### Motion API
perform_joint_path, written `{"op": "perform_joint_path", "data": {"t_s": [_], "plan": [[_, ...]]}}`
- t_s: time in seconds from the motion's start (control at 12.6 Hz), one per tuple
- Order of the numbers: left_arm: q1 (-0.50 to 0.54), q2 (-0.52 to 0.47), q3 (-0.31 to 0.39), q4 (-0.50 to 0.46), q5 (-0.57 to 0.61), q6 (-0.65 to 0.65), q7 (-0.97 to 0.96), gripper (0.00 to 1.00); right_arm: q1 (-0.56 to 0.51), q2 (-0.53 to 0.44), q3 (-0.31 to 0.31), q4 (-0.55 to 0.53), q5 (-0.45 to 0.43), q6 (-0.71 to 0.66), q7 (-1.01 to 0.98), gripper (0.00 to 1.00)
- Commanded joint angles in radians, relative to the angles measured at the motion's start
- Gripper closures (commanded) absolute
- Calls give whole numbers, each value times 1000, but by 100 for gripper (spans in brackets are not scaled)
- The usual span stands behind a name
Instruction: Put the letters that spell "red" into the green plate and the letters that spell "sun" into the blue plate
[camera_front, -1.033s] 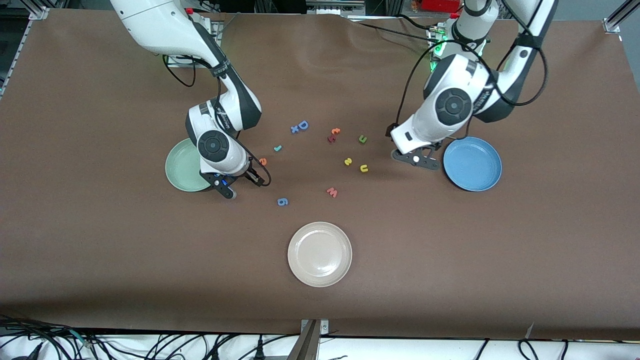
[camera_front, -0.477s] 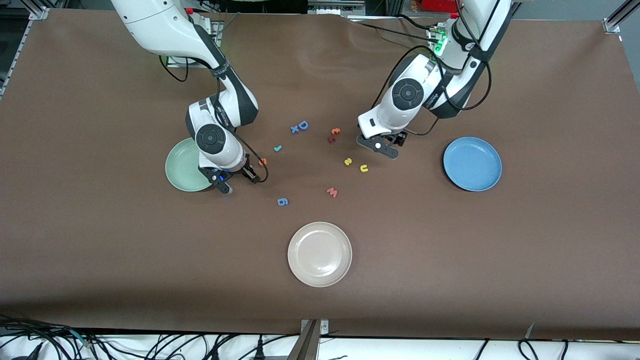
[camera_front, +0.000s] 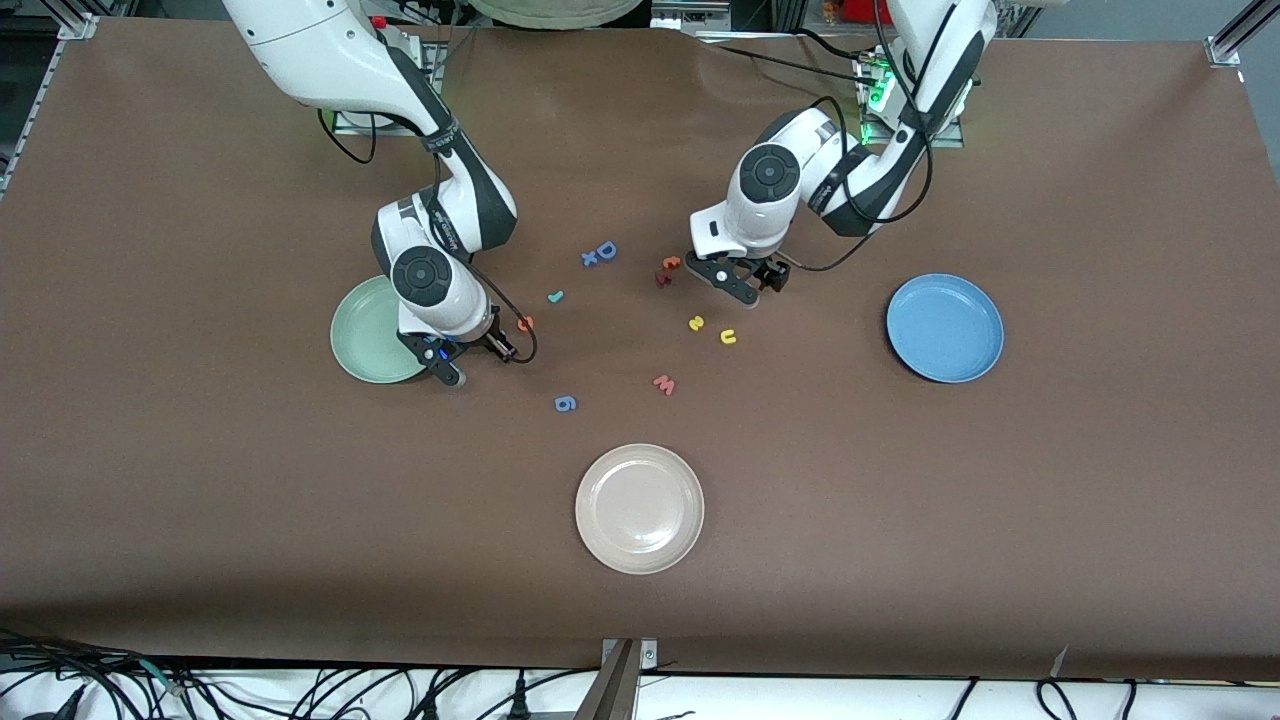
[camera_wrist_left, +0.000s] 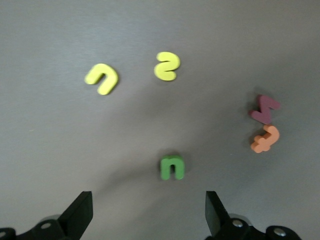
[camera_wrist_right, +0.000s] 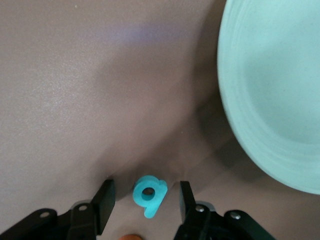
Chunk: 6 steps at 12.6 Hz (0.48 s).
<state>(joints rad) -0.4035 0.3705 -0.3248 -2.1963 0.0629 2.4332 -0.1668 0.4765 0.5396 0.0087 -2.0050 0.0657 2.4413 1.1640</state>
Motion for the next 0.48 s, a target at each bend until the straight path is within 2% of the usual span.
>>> {"op": "perform_joint_path", "data": {"t_s": [0.0,0.24,0.4], "plan": [[-8,28,3,-42,25,108,3,1,8,-27,1,-43,5,8,17,62],[-8,34,3,-68,23,154,1,1,8,-27,1,-44,5,5,14,79],[-9,56,3,-69,23,184,1,2,7,-39,1,-41,3,-1,2,80]]}}
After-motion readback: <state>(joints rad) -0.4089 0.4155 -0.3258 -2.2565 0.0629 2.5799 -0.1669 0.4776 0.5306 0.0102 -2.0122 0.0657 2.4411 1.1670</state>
